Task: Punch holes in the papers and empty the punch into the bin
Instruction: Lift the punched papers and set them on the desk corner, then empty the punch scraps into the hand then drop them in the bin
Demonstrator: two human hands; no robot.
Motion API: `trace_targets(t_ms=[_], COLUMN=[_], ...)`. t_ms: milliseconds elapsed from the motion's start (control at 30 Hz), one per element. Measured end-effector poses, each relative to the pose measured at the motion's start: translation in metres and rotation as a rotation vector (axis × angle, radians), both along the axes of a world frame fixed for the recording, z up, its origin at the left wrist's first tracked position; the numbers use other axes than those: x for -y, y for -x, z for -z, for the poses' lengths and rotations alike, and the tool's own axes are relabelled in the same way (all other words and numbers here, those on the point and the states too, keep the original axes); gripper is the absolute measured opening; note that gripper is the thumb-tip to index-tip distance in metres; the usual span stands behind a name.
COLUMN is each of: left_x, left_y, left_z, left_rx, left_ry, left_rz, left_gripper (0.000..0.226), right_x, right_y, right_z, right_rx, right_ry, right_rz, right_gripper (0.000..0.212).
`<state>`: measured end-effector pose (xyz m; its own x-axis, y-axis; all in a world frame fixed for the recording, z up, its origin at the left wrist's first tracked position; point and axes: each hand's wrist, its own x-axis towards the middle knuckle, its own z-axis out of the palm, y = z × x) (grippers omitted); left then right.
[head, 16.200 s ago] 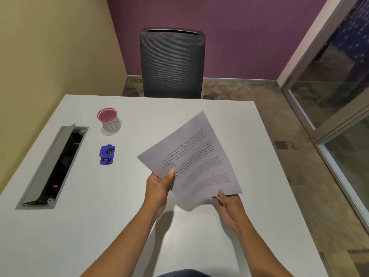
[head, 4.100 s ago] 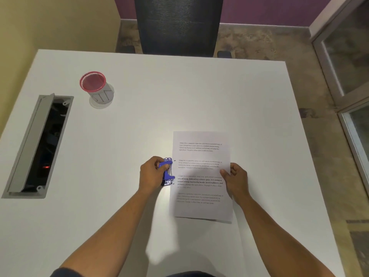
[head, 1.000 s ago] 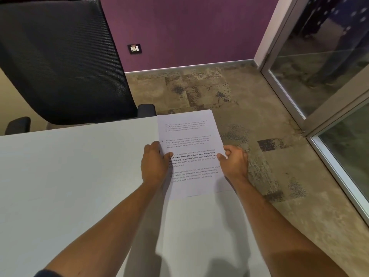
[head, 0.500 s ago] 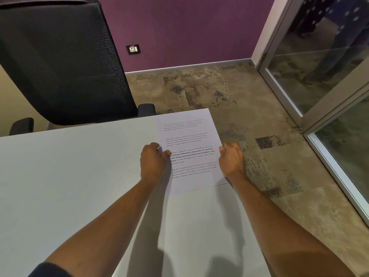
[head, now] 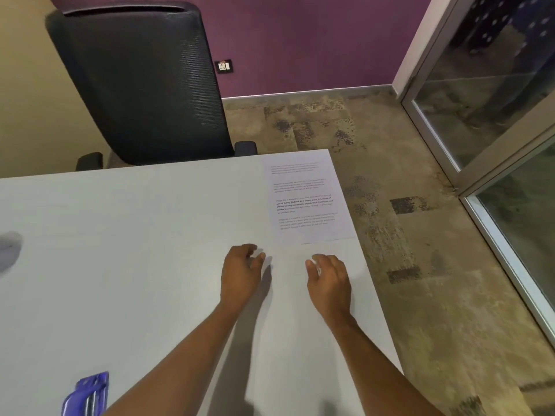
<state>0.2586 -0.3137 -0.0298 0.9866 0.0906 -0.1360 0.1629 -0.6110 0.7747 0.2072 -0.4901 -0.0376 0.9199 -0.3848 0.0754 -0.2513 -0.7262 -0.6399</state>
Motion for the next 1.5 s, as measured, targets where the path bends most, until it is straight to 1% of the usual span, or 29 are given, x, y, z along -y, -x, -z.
trace_targets(t_ms=[167, 267, 467, 633, 800, 867, 933, 1033, 1200, 1267, 1367, 1500], left_x=[-0.041, -0.072, -0.136, -0.193, -0.25, -0.27, -0.287, -0.304, -0.311, -0.308, -0.304, -0.305], left_y=[0.061, 0.096, 0.161, 0.207, 0.238, 0.245, 0.249, 0.249, 0.237, 0.23, 0.224, 0.217], left_z=[-0.02, -0.035, -0.057, -0.058, -0.055, -0.051, -0.047, -0.041, -0.032, -0.03, -0.027, -0.023], left_rx=[-0.036, -0.028, -0.008, -0.03, -0.055, -0.08, -0.129, -0.222, -0.355, -0.376, -0.383, -0.407], left_ry=[-0.027, -0.069, -0.22, -0.293, -0.327, -0.313, -0.271, -0.115, 0.122, 0.167, 0.182, 0.229], left_rz=[-0.028, -0.015, -0.007, -0.045, -0.094, -0.111, -0.125, -0.173, -0.273, -0.311, -0.34, -0.386], left_gripper=[0.032, 0.033, 0.028, 0.024, 0.022, 0.019, 0.024, 0.045, 0.052, 0.045, 0.033, 0.024], right_x=[-0.032, -0.052, -0.102, -0.157, -0.215, -0.236, -0.256, -0.28, -0.301, -0.304, -0.302, -0.293], right_y=[0.048, 0.077, 0.134, 0.178, 0.208, 0.215, 0.219, 0.223, 0.229, 0.229, 0.228, 0.227], right_z=[-0.019, -0.031, -0.042, -0.04, -0.038, -0.039, -0.041, -0.043, -0.043, -0.042, -0.039, -0.03], right_rx=[-0.182, -0.202, -0.215, -0.259, -0.343, -0.352, -0.364, -0.368, -0.384, -0.398, -0.438, -0.492], right_ry=[0.044, 0.065, 0.117, 0.162, 0.121, 0.109, 0.096, 0.074, 0.058, 0.046, 0.029, 0.079], right_rz=[-0.113, -0.173, -0.239, -0.315, -0.36, -0.37, -0.374, -0.384, -0.414, -0.424, -0.441, -0.474], right_gripper=[0.037, 0.041, 0.045, 0.051, 0.056, 0.057, 0.057, 0.058, 0.057, 0.057, 0.057, 0.057])
